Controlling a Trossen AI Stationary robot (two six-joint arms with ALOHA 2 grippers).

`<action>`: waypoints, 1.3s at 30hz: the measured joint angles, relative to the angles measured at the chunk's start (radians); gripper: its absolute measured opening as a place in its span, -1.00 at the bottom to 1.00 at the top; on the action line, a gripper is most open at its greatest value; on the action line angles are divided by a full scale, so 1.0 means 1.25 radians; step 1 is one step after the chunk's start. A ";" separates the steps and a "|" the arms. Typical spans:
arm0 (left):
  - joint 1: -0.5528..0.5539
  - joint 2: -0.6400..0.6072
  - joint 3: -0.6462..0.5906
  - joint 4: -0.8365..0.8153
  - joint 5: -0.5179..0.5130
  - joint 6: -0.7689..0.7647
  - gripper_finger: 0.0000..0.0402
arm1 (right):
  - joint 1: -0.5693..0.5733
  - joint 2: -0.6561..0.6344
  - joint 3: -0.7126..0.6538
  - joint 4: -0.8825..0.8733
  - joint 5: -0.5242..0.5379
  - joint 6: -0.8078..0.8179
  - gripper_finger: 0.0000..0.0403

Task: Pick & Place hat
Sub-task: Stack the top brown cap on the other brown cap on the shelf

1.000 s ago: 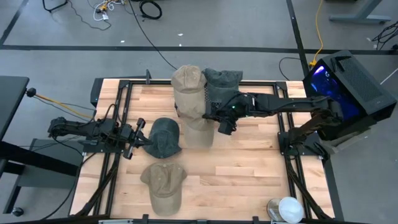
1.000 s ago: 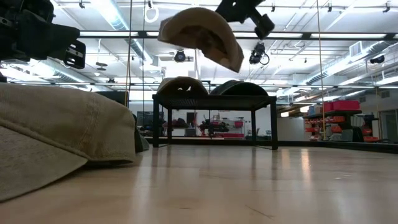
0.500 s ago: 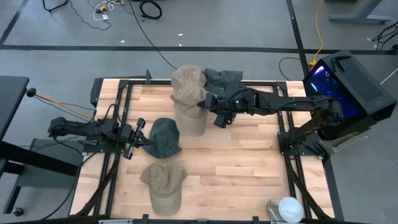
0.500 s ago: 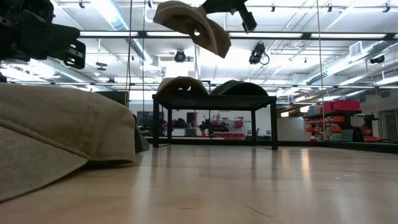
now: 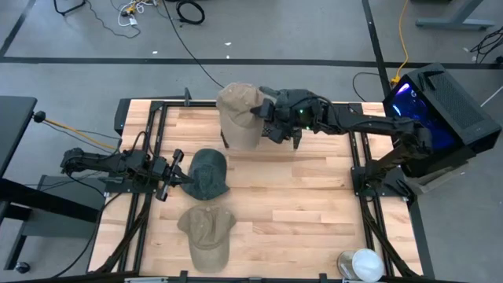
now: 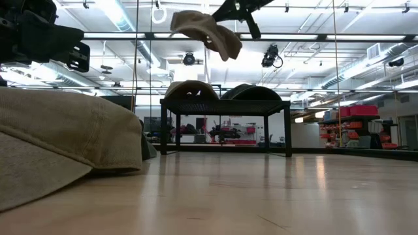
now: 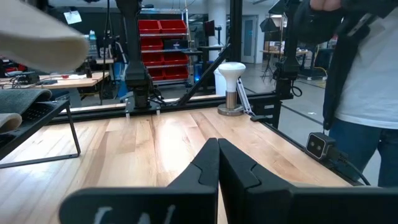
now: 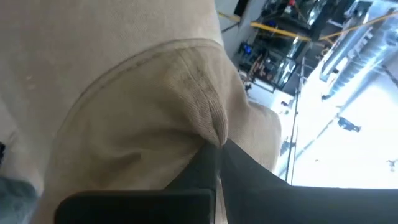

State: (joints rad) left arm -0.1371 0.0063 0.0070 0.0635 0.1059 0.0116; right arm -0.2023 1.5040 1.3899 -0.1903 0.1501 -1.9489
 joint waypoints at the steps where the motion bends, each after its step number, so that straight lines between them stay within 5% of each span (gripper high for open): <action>1: 0.000 0.000 0.000 0.000 0.000 0.000 -0.99 | -0.008 0.000 0.000 -0.002 0.000 -0.004 -0.98; 18: 0.000 0.000 0.000 0.001 0.001 0.000 -0.99 | -0.079 0.100 0.000 0.116 0.005 -0.082 -0.98; 39: 0.000 0.000 0.000 0.001 0.002 0.000 -0.99 | -0.131 0.106 0.000 0.085 -0.032 -0.085 -0.97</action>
State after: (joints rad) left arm -0.1368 0.0063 0.0067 0.0650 0.1089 0.0116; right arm -0.3654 1.6368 1.3895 -0.0840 0.1099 -2.0554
